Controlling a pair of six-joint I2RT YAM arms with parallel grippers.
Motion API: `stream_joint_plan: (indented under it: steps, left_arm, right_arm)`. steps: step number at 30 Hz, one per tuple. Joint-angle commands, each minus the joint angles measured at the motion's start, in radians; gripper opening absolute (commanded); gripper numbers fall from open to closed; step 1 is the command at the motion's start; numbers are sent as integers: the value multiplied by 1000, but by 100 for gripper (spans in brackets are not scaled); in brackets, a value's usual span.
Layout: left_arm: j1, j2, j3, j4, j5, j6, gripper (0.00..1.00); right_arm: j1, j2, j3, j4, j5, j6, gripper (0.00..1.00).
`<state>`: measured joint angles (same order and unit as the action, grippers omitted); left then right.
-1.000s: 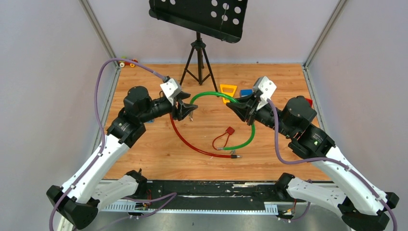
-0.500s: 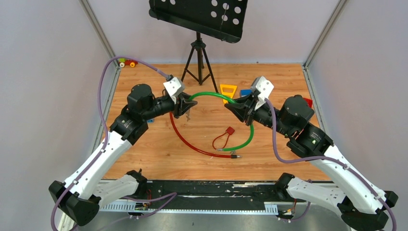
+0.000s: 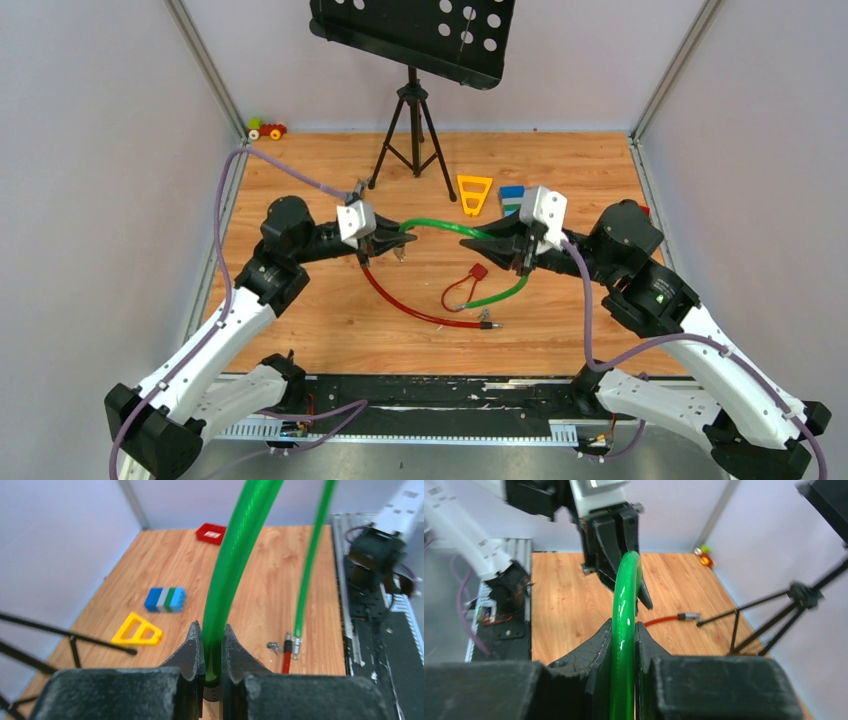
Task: Lock with the key
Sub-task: Lock the lock.
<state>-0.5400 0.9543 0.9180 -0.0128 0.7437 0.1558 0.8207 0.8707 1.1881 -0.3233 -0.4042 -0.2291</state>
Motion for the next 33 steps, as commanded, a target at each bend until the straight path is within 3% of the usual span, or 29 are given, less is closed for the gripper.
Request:
stream_joint_plan:
  steps: [1, 3, 9, 11, 15, 17, 22, 25, 27, 30, 33]
  left_arm:
    - [-14, -73, -122, 447, 347, 20, 0]
    - [-14, -74, -142, 553, 404, -7, 0]
    - [-14, -75, -98, 496, 565, 122, 0]
    - [-13, -88, -74, 394, 588, 220, 0]
    - [-14, -89, 37, -20, 639, 553, 0]
    - [-14, -83, 75, -146, 672, 654, 0]
    - [-14, -88, 114, -156, 715, 675, 0]
    - [-14, -93, 119, -161, 672, 675, 0]
    - [-14, -87, 113, -82, 620, 557, 0]
    - [-14, -88, 56, 216, 478, 115, 0]
    - [-14, -124, -49, 432, 182, -217, 0]
  right_arm:
    - [31, -7, 35, 79, -347, -184, 0]
    - [45, -7, 45, 67, -371, -244, 0]
    - [71, 27, 123, -60, -394, -342, 0]
    - [80, 30, 132, -82, -388, -360, 0]
    - [99, 20, 130, -96, -363, -382, 0]
    - [107, 15, 130, -100, -349, -390, 0]
    - [121, -8, 111, -78, -283, -395, 0]
    - [124, -36, 65, -3, -228, -366, 3]
    - [124, -54, 28, 39, -162, -336, 8]
    - [124, -66, -10, 56, -41, -294, 11]
    - [124, -73, -38, 41, 58, -261, 20]
